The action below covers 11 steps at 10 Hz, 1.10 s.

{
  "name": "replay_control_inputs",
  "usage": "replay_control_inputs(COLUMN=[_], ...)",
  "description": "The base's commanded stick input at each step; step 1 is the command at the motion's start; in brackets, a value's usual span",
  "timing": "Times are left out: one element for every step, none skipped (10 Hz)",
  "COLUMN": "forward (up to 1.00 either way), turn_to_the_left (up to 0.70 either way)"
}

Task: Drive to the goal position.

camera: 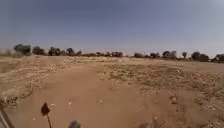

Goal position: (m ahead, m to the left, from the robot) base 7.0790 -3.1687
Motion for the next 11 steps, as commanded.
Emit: replay_control_inputs(forward=[0.5,0.5,0.5,0.5,0.5,0.5,0.5,0.5,0.5,0.5,0.5], turn_to_the_left=[0.0,0.0,0.0,0.0,0.0,0.0,0.0,0.0,0.0,0.0,0.0])
